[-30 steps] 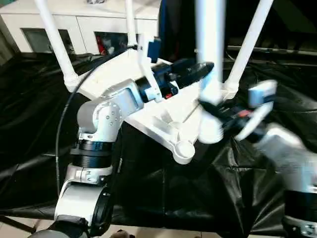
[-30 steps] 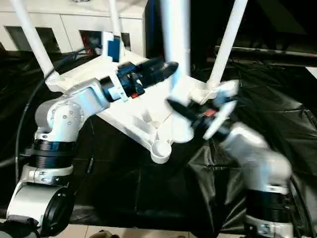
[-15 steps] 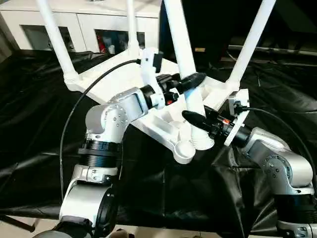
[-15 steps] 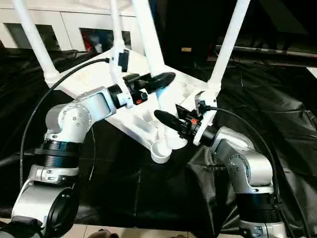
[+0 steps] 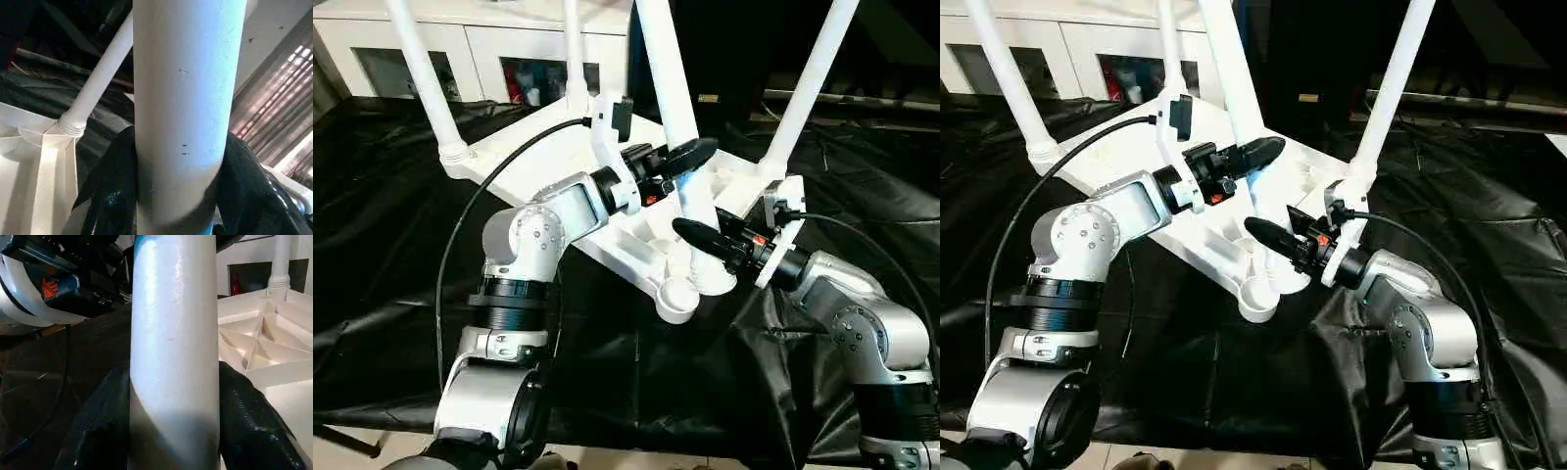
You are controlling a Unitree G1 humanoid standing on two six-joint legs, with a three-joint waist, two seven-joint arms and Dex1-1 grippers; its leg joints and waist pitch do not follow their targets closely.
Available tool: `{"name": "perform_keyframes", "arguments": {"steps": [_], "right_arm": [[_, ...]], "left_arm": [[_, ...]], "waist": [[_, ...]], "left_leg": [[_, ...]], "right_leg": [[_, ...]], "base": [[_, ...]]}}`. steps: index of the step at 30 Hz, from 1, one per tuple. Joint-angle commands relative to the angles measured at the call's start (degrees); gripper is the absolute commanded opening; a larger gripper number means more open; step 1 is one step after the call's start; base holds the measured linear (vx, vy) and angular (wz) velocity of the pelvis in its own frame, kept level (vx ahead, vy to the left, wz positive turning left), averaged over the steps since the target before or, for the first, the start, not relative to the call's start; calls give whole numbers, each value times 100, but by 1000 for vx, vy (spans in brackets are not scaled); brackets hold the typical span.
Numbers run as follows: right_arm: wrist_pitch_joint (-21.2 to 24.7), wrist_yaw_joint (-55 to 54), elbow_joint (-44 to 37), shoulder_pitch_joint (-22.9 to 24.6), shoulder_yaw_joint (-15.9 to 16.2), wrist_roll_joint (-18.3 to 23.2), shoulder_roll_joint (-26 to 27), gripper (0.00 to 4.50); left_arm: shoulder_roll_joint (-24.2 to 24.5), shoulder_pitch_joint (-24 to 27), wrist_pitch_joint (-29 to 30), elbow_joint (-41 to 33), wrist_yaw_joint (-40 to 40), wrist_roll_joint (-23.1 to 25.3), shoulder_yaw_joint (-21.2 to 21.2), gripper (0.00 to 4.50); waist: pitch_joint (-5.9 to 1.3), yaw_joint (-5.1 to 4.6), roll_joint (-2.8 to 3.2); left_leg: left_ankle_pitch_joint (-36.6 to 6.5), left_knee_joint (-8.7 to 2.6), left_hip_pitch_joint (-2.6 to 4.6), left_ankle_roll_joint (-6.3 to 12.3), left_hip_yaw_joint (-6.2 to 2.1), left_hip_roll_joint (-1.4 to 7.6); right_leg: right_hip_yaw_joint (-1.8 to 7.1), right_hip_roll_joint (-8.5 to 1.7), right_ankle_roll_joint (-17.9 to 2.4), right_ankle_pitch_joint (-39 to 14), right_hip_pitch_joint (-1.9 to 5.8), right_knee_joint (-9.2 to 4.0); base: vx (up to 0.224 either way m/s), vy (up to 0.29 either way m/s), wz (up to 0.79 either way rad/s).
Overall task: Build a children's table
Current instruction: Pick table leg
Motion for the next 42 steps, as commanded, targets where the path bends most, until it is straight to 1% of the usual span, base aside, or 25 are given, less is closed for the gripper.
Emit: {"name": "perform_keyframes", "arguments": {"steps": [1, 4, 5, 6, 7, 8, 10, 11, 13, 14, 15, 16, 17, 19, 20, 25, 29, 34, 35, 37, 42], "right_arm": [[-63, 1, -2, -124, 17, -44, -62, 188], [-104, -46, 17, -150, 68, -131, -77, 188], [-43, -43, 42, -171, 63, -98, -80, 188], [-3, -6, 53, -183, 64, -59, -86, 223], [50, 10, 61, -198, 58, -14, -90, 244], [119, 7, 76, -230, 40, 42, -86, 258], [154, 5, 84, -248, 36, 62, -89, 261], [204, 37, 85, -264, 51, 83, -114, 282], [327, 59, 81, -322, 107, 42, -220, 300], [327, 59, 81, -322, 107, 42, -220, 300], [565, 38, 114, -416, 179, -45, -377, 301], [672, 42, 133, -454, 218, -84, -450, 302], [864, 121, 137, -490, 260, -48, -553, 302], [1101, 241, 119, -530, 317, 7, -699, 302], [1324, 436, 84, -566, 399, 106, -887, 302], [1738, 785, 31, -614, 516, 327, -1181, 302], [1890, 905, 33, -646, 598, 375, -1267, 302], [2042, 999, 7, -657, 671, 444, -1307, 302], [2063, 1011, -1, -657, 682, 456, -1308, 302], [2097, 1046, -17, -654, 701, 484, -1298, 302], [2129, 1131, -34, -654, 737, 518, -1288, 302]], "left_arm": [[-7, -68, 19, -107, -85, -127, 44, 186], [27, -94, 2, -79, -107, -131, 60, 184], [46, -118, -18, -55, -119, -125, 52, 184], [58, -137, -30, -37, -127, -125, 51, 184], [73, -161, -45, -16, -137, -125, 49, 184], [120, -187, -79, 2, -192, -83, -2, 184], [153, -198, -105, 8, -232, -43, -45, 184], [189, -206, -127, 12, -273, 8, -96, 184], [358, -213, -236, -1, -500, 239, -366, 184], [358, -213, -236, -1, -500, 239, -366, 184], [499, -228, -292, -26, -716, 390, -583, 184], [533, -238, -287, -34, -780, 406, -628, 184], [596, -250, -297, -55, -894, 436, -716, 184], [705, -256, -321, -101, -1097, 487, -871, 184], [823, -266, -344, -131, -1296, 528, -1043, 184], [946, -296, -430, -144, -1648, 562, -1241, 184], [1016, -297, -543, -188, -1922, 623, -1398, 184], [1041, -307, -592, -214, -2120, 600, -1497, 184], [1044, -303, -591, -223, -2153, 600, -1514, 184], [1034, -279, -617, -247, -2204, 616, -1559, 184], [984, -292, -659, -182, -2211, 617, -1540, 184]], "waist": [[-442, 6, -123], [-440, 5, -126], [-442, 4, -118], [-444, 3, -120], [-442, -1, -123], [-444, -1, -123], [-442, 2, -120], [-445, 3, -119], [-447, 5, -115], [-447, 5, -115], [-449, 4, -112], [-448, -2, -113], [-448, 2, -125], [-450, 7, -122], [-451, 10, -121], [-454, 22, -131], [-453, 26, -130], [-453, 27, -131], [-455, 29, -120], [-455, 27, -120], [-452, 28, -124]], "left_leg": [[-436, -331, 85, 411, -86, 179], [-449, -329, 81, 401, -83, 175], [-439, -330, 82, 400, -86, 176], [-429, -330, 83, 406, -87, 178], [-436, -329, 83, 411, -86, 176], [-431, -328, 83, 412, -85, 176], [-434, -331, 86, 409, -86, 176], [-430, -331, 88, 406, -88, 178], [-396, -336, 93, 409, -96, 180], [-396, -336, 93, 409, -96, 180], [-370, -331, 98, 394, -90, 181], [-362, -333, 101, 383, -91, 178], [-331, -330, 94, 370, -87, 179], [-338, -326, 96, 379, -82, 179], [-337, -326, 98, 388, -85, 177], [-324, -315, 94, 389, -79, 184], [-367, -315, 96, 351, -82, 189], [-414, -311, 96, 294, -83, 189], [-422, -309, 100, 285, -82, 192], [-452, -312, 99, 266, -86, 198], [-486, -311, 99, 249, -85, 196]], "right_leg": [[230, -279, -1194, -885, 334, -380], [232, -283, -1182, -922, 339, -384], [232, -283, -1182, -911, 340, -381], [231, -278, -1185, -891, 337, -377], [229, -274, -1201, -869, 337, -377], [230, -275, -1203, -863, 340, -374], [231, -279, -1204, -883, 340, -376], [230, -278, -1203, -881, 340, -372], [230, -268, -1178, -856, 340, -368], [230, -268, -1178, -856, 340, -368], [236, -270, -1179, -803, 337, -360], [233, -264, -1183, -807, 340, -357], [239, -271, -1206, -762, 350, -344], [243, -274, -1221, -747, 354, -344], [242, -274, -1230, -744, 354, -341], [245, -286, -1326, -630, 360, -325], [242, -292, -1323, -744, 359, -334], [245, -298, -1321, -802, 356, -331], [246, -298, -1329, -801, 352, -331], [244, -300, -1341, -802, 352, -325], [245, -301, -1340, -837, 353, -331]], "base": [[0, 0, 0], [0, 0, 0], [0, 0, 0], [0, 0, 0], [0, 0, 0], [0, 0, 0], [0, 0, 0], [0, 0, 0], [0, 0, 0], [0, 0, 0], [0, 0, 0], [0, 0, 0], [0, 0, 0], [0, 0, 0], [0, 0, 0], [0, 0, 0], [0, 0, 0], [0, 0, 0], [0, 0, 0], [0, 0, 0], [0, 0, 0]]}}
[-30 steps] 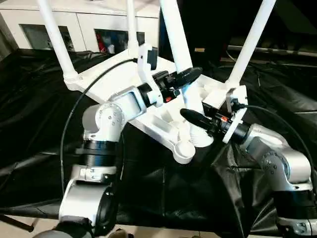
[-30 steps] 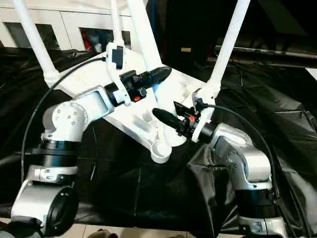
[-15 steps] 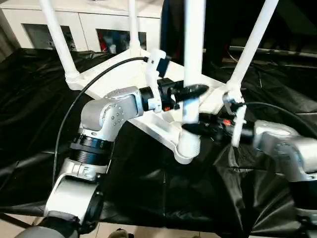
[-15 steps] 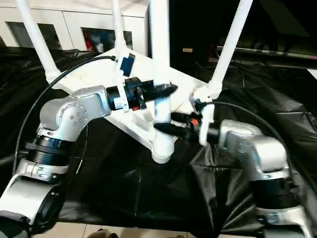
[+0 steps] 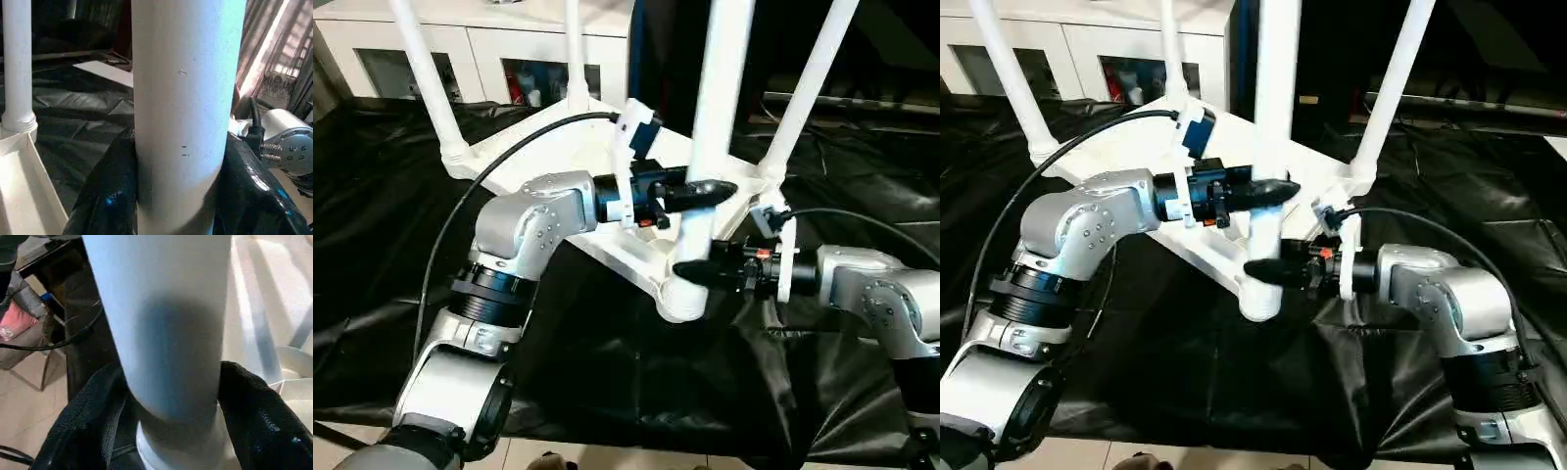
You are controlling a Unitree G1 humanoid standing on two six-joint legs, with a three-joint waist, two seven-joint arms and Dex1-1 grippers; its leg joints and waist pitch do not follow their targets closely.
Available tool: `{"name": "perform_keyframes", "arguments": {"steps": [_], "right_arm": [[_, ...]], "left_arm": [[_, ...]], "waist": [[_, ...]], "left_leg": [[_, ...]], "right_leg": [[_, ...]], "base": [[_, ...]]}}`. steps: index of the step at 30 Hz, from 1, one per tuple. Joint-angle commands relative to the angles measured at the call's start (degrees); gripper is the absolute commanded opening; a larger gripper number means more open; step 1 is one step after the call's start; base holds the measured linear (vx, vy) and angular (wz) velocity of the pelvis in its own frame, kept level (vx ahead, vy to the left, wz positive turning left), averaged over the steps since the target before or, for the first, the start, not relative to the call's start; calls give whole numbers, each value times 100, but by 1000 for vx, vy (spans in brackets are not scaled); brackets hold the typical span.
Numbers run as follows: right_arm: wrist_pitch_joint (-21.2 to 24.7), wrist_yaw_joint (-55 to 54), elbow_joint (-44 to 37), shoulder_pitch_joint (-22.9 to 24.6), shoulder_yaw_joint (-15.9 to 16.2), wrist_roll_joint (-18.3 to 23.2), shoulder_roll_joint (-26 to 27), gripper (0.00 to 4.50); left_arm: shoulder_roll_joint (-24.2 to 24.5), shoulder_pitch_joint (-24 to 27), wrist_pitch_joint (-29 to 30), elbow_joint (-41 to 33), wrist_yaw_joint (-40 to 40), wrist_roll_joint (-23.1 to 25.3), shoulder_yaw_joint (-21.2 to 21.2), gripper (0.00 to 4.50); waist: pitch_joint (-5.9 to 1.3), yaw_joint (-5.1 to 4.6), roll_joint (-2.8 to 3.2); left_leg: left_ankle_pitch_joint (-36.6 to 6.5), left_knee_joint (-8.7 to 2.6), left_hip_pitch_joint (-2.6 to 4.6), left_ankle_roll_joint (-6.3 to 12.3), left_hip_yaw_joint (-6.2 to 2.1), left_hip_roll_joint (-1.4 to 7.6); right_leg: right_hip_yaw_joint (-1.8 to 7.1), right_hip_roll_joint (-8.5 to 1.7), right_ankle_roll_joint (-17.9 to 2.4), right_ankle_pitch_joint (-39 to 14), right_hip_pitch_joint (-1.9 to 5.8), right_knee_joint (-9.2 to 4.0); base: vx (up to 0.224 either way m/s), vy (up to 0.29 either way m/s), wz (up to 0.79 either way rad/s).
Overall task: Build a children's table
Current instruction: Pick table leg
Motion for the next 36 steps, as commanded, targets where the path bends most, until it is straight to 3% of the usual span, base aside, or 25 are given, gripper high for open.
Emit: {"name": "perform_keyframes", "arguments": {"steps": [1, 15, 25, 36], "right_arm": [[55, 66, -84, -92, 28, 36, -43, 302], [-44, -10, -41, -109, 16, 36, 56, 302], [-95, 37, -14, -118, 32, 41, 70, 212], [-267, 92, 5, -69, 37, 6, 75, 200]], "left_arm": [[-25, -165, -93, -91, -53, 35, -20, 184], [-21, -129, -99, -148, -185, -6, -36, 184], [-103, -136, -118, -86, -151, -12, 26, 184], [-144, -142, -111, -69, -111, -31, 76, 184]], "waist": [[-450, 22, -114], [-458, 23, -101], [-460, 23, -101], [-462, 25, -98]], "left_leg": [[-496, -339, 93, 235, -84, 191], [-459, -333, 97, 248, -86, 190], [-464, -329, 89, 240, -89, 188], [-460, -328, 86, 252, -90, 187]], "right_leg": [[242, -301, -1322, -873, 351, -365], [240, -293, -1359, -751, 349, -349], [240, -299, -1343, -773, 356, -348], [238, -295, -1362, -727, 360, -345]], "base": [[0, 0, 0], [0, 0, 0], [0, 0, 0], [0, 0, 0]]}}
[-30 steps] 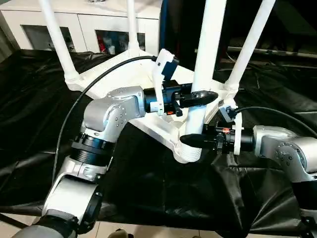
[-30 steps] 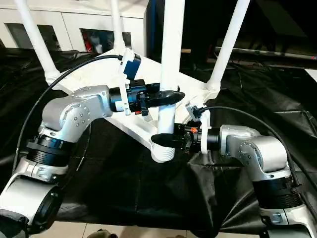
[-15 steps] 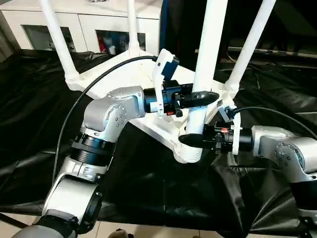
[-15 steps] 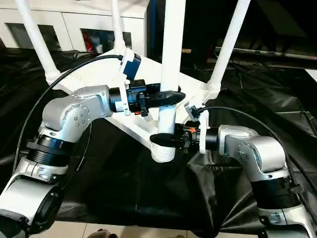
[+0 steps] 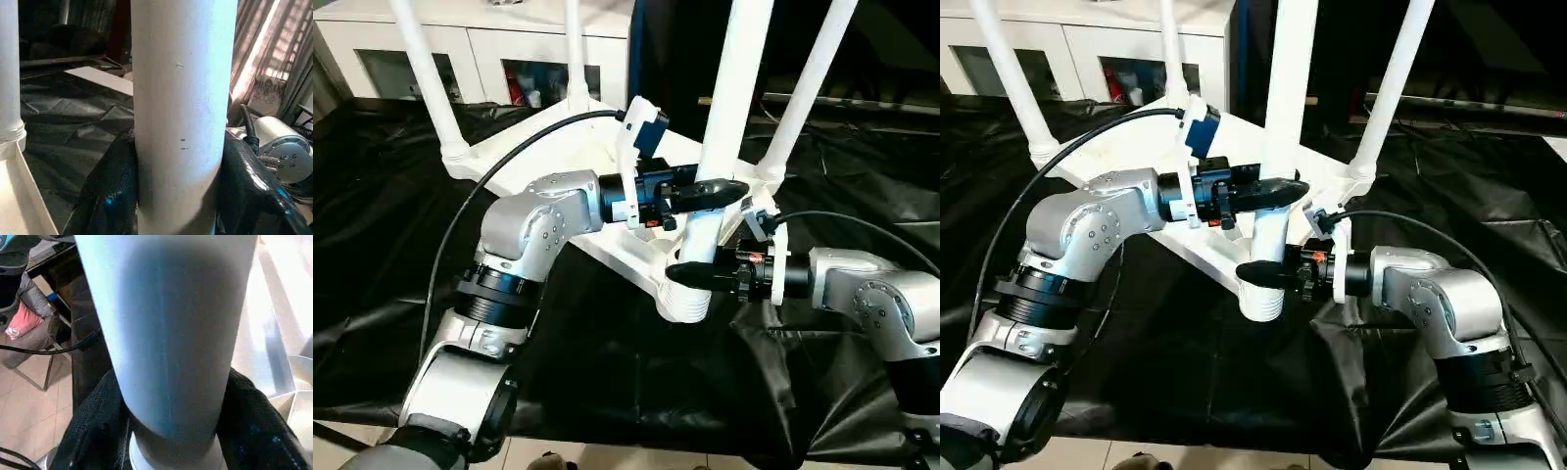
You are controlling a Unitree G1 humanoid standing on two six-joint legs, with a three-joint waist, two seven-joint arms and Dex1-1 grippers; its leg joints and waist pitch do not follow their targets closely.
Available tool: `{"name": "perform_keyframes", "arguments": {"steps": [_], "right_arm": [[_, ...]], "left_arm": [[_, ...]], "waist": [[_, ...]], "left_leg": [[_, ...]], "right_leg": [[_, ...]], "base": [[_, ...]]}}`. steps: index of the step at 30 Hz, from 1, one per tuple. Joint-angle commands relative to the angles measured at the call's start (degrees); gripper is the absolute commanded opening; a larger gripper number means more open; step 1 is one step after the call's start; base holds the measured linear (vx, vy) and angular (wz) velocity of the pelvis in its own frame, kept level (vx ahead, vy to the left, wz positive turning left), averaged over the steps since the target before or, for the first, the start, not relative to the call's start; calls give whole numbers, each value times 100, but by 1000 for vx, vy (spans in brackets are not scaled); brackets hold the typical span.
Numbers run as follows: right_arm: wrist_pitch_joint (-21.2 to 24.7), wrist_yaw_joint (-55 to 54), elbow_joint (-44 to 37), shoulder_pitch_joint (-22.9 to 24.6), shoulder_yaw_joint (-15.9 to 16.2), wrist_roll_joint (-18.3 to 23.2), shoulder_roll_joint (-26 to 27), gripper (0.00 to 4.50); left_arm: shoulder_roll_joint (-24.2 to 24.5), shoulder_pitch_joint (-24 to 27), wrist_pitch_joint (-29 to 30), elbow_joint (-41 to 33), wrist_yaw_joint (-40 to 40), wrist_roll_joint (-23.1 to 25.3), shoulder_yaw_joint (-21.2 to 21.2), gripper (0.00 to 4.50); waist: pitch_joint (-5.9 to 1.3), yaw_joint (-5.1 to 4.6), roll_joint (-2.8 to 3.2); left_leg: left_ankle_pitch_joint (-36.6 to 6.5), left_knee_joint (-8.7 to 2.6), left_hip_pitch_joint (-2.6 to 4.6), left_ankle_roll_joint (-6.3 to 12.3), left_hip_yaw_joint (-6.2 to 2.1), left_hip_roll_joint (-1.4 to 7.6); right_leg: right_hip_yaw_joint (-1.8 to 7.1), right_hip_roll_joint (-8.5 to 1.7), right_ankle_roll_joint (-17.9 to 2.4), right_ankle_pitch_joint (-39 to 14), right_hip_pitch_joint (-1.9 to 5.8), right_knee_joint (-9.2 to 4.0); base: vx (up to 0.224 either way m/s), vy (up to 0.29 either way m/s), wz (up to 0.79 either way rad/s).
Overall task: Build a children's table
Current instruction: Pick table leg
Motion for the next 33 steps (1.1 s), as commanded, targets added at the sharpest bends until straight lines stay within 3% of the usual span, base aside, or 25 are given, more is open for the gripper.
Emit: {"name": "perform_keyframes", "arguments": {"steps": [1, 2, 3, 6, 12, 13, 15, 26, 33], "right_arm": [[-121, 50, 6, -61, -22, -22, -7, 200], [-228, 18, 29, -57, -17, -81, 6, 200], [-260, 12, 49, -55, -18, -93, 17, 255], [-302, 17, 84, -68, -9, -115, 28, 287], [-368, 9, 96, -99, 1, -132, 27, 313], [-345, 55, 94, -98, 2, -95, 15, 313], [-332, 106, 83, -90, 14, -71, -7, 313], [-347, 198, 97, -63, 12, -21, 24, 212], [-396, 216, 112, -43, -15, -52, 51, 200]], "left_arm": [[-26, -141, -50, -74, -10, -23, 30, 184], [-23, -137, -49, -80, -15, -25, 35, 184], [-16, -133, -42, -91, -25, -30, 35, 184], [-3, -119, -50, -109, -57, -21, 20, 183], [6, -90, -33, -152, -100, -20, -3, 183], [7, -81, -29, -163, -111, -18, -9, 183], [11, -73, -30, -167, -118, -14, -15, 183], [-5, -30, 46, -282, -120, -75, -10, 183], [-13, -22, 61, -279, -102, -68, 18, 183]], "waist": [[-459, 19, -101], [-461, 22, -98], [-457, 19, -96], [-463, 22, -95], [-465, 20, -103], [-463, 14, -144], [-460, 22, -123], [-459, 28, -120], [-458, 23, -114]], "left_leg": [[-489, -336, 87, 244, -88, 186], [-489, -337, 89, 241, -89, 186], [-506, -339, 88, 234, -89, 187], [-494, -337, 98, 245, -87, 189], [-451, -334, 91, 275, -88, 187], [-447, -334, 86, 297, -82, 186], [-451, -332, 85, 304, -84, 185], [-461, -331, 90, 302, -86, 189], [-478, -332, 81, 280, -88, 183]], "right_leg": [[238, -293, -1353, -761, 357, -358], [237, -296, -1351, -772, 359, -357], [237, -294, -1342, -802, 354, -363], [239, -296, -1353, -785, 351, -357], [239, -294, -1364, -726, 358, -347], [237, -288, -1369, -712, 359, -351], [238, -295, -1362, -759, 357, -351], [238, -300, -1331, -859, 350, -358], [237, -294, -1306, -873, 352, -362]], "base": [[0, 0, 0], [0, 0, 0], [0, 0, 0], [0, 0, 0], [0, 0, 0], [0, 0, 0], [0, 0, 0], [0, 0, 0], [0, 0, 0]]}}
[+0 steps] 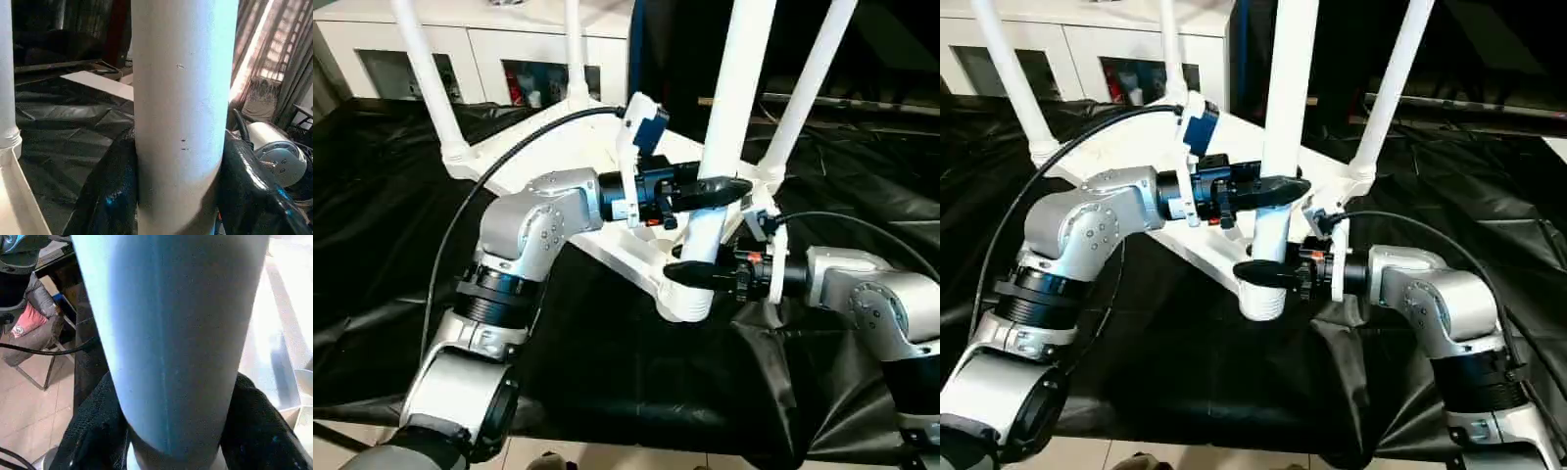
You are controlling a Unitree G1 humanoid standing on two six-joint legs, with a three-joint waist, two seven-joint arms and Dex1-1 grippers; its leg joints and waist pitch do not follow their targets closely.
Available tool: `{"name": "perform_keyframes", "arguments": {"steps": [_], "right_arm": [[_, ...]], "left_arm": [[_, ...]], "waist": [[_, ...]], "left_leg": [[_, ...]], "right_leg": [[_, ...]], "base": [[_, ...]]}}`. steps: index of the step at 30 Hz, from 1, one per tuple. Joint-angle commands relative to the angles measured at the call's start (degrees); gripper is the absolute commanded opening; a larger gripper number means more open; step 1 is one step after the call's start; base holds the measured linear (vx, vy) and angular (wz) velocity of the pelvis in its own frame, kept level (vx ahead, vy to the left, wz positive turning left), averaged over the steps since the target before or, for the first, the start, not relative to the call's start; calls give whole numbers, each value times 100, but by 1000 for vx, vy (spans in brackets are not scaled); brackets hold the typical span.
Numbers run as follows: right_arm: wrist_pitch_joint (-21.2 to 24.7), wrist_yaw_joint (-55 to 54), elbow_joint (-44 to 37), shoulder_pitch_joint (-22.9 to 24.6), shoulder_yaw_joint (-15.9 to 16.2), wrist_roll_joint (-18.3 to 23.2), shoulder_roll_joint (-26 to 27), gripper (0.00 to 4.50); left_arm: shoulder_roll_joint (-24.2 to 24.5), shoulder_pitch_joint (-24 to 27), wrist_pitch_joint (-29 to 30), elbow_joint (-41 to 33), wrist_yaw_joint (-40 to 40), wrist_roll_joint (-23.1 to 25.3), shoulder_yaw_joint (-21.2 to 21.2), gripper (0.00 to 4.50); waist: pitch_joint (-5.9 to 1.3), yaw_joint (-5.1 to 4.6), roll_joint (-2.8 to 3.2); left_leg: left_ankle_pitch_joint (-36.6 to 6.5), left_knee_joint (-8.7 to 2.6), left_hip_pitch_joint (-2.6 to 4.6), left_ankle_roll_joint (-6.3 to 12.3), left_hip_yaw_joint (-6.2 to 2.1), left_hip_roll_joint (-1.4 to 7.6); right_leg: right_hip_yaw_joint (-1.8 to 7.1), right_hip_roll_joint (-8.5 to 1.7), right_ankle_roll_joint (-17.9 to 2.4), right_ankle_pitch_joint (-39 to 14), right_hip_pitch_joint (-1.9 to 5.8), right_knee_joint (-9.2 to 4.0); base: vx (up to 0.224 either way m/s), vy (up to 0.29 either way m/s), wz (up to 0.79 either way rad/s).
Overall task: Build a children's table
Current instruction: Pick table leg
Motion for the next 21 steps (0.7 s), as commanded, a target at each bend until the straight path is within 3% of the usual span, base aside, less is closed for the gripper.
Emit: {"name": "perform_keyframes", "arguments": {"steps": [1, 2, 5, 7, 9, 11, 12, 14, 16, 18, 19, 20, 21], "right_arm": [[-62, 6, 6, -41, -64, 25, -6, 199], [-75, -2, 8, -37, -71, 24, -1, 199], [-306, -173, 62, -23, -168, -65, 100, 198], [-381, -316, 112, -30, -299, -40, 210, 194], [-478, -608, 184, -53, -596, 80, 440, 192], [-450, -1000, 190, -74, -1068, 445, 814, 192], [-449, -1011, 188, -74, -1078, 454, 823, 192], [-595, -1535, 126, -14, -1547, 818, 1285, 192], [-690, -1681, 122, 9, -1627, 806, 1355, 192], [-888, -1908, 184, 42, -1680, 593, 1366, 192], [-1022, -2015, 255, 62, -1697, 402, 1341, 192], [-1022, -2015, 255, 62, -1697, 402, 1341, 192], [-1248, -2184, 401, 133, -1619, -52, 1171, 192]], "left_arm": [[-6, -11, 24, -181, 3, -29, -19, 183], [-23, -9, 6, -169, 87, 0, 3, 239], [-199, -68, 133, -51, 314, -244, 324, 253], [-299, -53, -48, -16, 395, -326, 503, 289], [-538, -19, -535, 100, 646, -409, 830, 297], [-933, 29, -743, 205, 978, -971, 1459, 311], [-942, 30, -748, 207, 987, -988, 1476, 311], [-1281, 147, -704, 280, 1208, -1782, 2124, 313], [-1276, 174, -731, 326, 1173, -1757, 2162, 313], [-1046, 209, -859, 453, 992, -1264, 1886, 313], [-803, 236, -1022, 577, 857, -730, 1518, 313], [-803, 236, -1022, 577, 857, -730, 1518, 313], [-101, 293, -1733, 984, 510, 705, 323, 313]], "waist": [[-459, 22, -112], [-461, 22, -117], [-462, 22, -100], [-458, 19, -111], [-457, 21, -114], [-467, 28, -121], [-472, 29, -126], [-467, 26, -123], [-469, 23, -114], [-460, 18, -95], [-454, 5, -66], [-456, -11, -63], [-450, 2, -66]], "left_leg": [[-475, -339, 82, 276, -89, 184], [-470, -336, 83, 277, -87, 182], [-473, -326, 77, 258, -81, 182], [-510, -331, 79, 270, -82, 177], [-517, -333, 74, 285, -84, 175], [-533, -328, 75, 297, -81, 172], [-552, -329, 76, 319, -85, 172], [-517, -328, 68, 354, -78, 167], [-544, -332, 87, 365, -75, 163], [-530, -344, 96, 345, -82, 167], [-583, -374, 112, 275, -101, 176], [-585, -376, 118, 229, -99, 177], [-568, -393, 114, 200, -119, 175]], "right_leg": [[236, -295, -1307, -870, 354, -363], [236, -293, -1308, -855, 355, -363], [237, -301, -1365, -775, 352, -348], [231, -298, -1376, -850, 353, -373], [232, -295, -1354, -880, 352, -387], [224, -306, -1413, -837, 357, -378], [213, -305, -1435, -841, 358, -383], [216, -297, -1471, -760, 350, -368], [208, -279, -1395, -880, 331, -390], [211, -266, -1278, -968, 320, -408], [213, -258, -1018, -1205, 304, -447], [217, -254, -952, -1217, 306, -442], [216, -259, -824, -1273, 302, -480]], "base": [[0, 0, 0], [0, 0, 0], [0, 0, 0], [0, 0, 0], [0, 0, 0], [0, 0, 0], [0, 0, 0], [0, 0, 0], [0, 0, 0], [0, 0, 0], [0, 0, 0], [0, 0, 0], [0, 0, 0]]}}
